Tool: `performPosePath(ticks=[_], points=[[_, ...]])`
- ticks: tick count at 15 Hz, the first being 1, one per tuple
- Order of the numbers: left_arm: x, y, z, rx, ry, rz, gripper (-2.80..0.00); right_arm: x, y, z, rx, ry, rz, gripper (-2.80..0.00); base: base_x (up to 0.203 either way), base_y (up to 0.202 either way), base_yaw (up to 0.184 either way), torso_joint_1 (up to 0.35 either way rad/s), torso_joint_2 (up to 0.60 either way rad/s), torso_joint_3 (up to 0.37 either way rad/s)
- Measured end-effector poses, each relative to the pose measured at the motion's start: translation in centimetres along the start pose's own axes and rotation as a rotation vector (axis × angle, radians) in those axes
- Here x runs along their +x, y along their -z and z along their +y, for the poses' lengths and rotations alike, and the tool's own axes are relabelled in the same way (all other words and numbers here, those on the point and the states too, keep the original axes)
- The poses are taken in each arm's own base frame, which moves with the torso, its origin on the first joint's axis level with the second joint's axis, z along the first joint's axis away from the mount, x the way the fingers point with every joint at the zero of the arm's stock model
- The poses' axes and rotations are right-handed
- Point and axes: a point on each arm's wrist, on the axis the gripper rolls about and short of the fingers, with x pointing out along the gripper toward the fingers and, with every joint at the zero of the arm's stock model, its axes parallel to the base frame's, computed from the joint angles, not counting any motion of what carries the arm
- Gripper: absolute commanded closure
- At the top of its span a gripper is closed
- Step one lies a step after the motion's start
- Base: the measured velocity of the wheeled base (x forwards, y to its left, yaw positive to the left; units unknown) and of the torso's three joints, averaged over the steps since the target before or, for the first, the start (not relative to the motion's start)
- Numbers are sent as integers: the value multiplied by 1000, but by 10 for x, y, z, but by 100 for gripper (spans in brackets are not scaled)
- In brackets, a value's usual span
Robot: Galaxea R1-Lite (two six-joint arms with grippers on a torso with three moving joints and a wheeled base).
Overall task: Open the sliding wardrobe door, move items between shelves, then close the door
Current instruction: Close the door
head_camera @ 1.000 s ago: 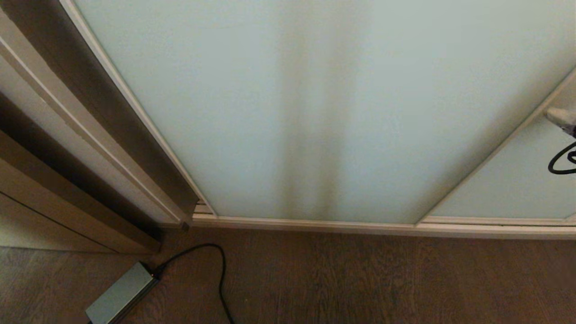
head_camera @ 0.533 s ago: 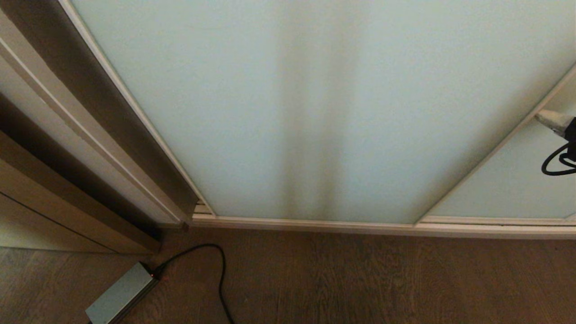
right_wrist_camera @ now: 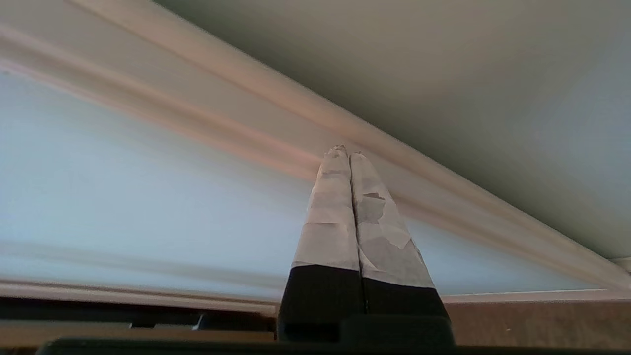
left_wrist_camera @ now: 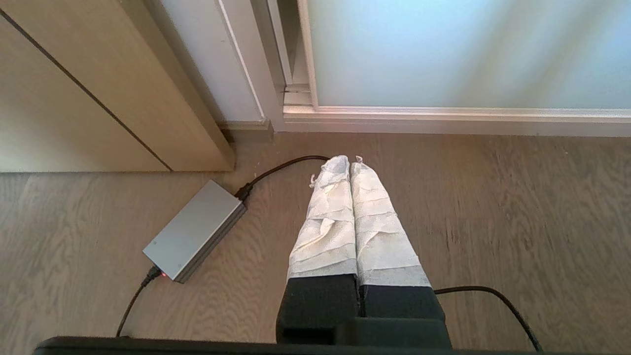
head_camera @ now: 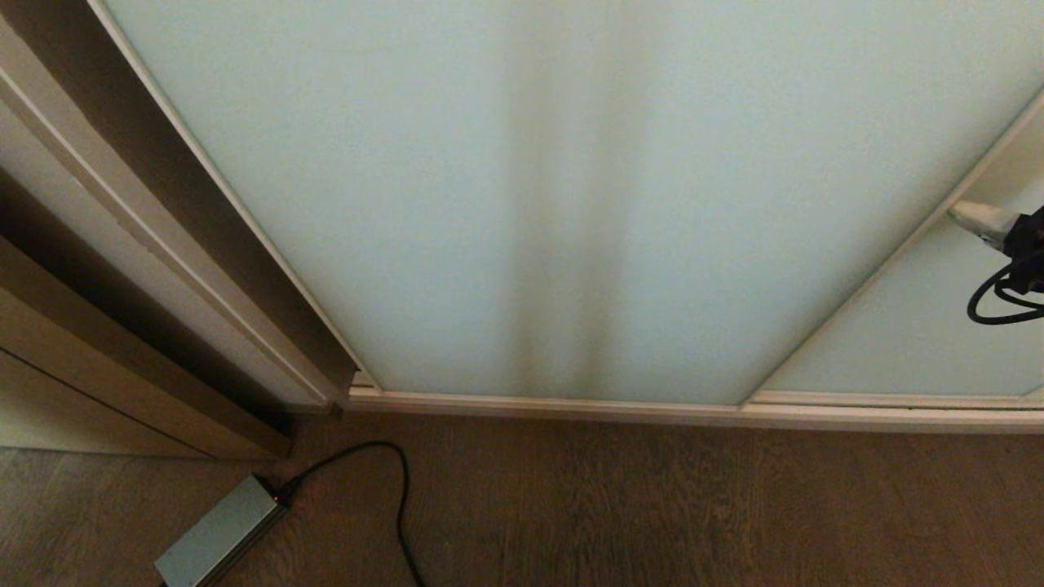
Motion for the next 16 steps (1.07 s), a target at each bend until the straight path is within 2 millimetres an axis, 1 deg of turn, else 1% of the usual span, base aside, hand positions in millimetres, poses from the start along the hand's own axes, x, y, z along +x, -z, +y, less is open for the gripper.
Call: performPosePath(ticks=[3,6,8,11,13,16], points=[[0,0,0,1,0,0,0,-4,3,8,-4,-10,6,0,0,0,0,0,0,0],[0,0,0,0,0,0,0,-14,5,23,-21,-25,-2,0,0,0,0,0,0,0],[0,0,0,0,0,0,0,-26,3,39,-68,-40,-20,0,0,0,0,0,0,0],[0,0,0,0,0,1,0,-46,3,67,-200,-40,-26,0,0,0,0,0,0,0],[0,0,0,0,0,0,0,-59,13,81,-273,11,34,0,0,0,0,0,0,0],[0,0,0,0,0,0,0,-89,42,108,-372,86,167,0,0,0,0,0,0,0]])
